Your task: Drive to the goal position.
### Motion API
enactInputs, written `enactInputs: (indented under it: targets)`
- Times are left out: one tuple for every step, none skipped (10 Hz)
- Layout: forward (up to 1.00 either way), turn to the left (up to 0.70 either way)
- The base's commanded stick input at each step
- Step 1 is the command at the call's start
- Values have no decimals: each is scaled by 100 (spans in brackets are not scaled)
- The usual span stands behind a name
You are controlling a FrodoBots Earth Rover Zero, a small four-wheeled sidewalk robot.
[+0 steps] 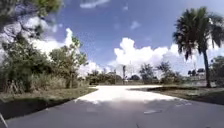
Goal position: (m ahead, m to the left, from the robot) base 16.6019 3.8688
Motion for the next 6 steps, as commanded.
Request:
enactInputs:
  targets:
    - [85,0]
    - [85,0]
    - [85,0]
    - [85,0]
    - [85,0]
    - [85,0]
